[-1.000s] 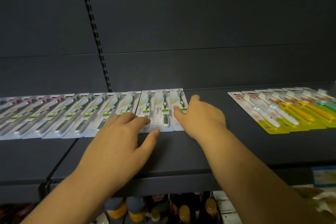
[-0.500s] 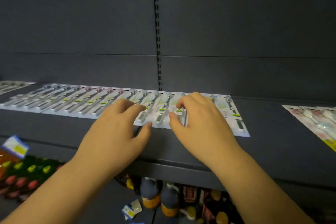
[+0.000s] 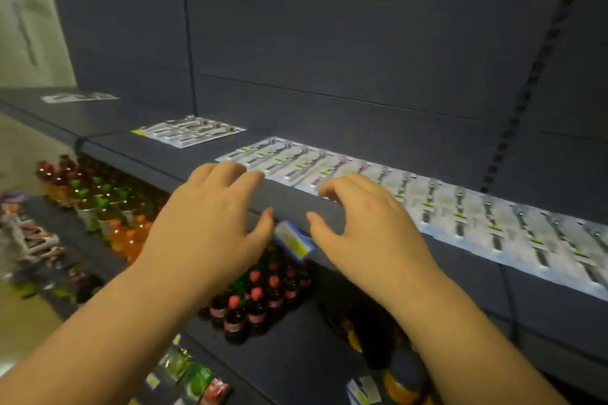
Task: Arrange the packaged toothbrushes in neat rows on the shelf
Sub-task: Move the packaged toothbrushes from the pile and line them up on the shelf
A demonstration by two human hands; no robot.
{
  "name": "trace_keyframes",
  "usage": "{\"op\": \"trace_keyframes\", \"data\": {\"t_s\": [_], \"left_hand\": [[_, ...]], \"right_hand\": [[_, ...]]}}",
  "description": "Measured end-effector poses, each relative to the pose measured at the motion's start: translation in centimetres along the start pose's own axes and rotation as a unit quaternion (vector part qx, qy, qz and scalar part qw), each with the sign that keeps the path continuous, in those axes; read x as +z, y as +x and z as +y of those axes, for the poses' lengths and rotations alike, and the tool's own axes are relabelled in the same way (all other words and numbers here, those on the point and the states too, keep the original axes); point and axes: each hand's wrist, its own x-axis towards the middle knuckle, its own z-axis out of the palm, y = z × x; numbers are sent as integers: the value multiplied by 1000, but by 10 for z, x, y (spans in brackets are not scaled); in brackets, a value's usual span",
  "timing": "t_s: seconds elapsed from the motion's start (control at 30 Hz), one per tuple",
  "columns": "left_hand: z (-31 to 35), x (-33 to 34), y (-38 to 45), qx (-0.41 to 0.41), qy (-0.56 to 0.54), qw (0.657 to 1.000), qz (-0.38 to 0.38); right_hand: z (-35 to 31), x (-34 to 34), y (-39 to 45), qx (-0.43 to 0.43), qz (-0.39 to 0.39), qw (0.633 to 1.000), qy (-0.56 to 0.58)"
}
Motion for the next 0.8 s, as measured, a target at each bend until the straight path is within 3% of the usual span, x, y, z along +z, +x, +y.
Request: {"op": "trace_keyframes", "data": {"t_s": [0.33,0.8], "left_hand": [[-207,-22,-19,-115,51,992,8],[-359,-3,-8,-195,78,978,10]], "right_hand": [[-148,116,72,-57,-44,996,47],[-232,242,173,-107,-36,987,113]]}}
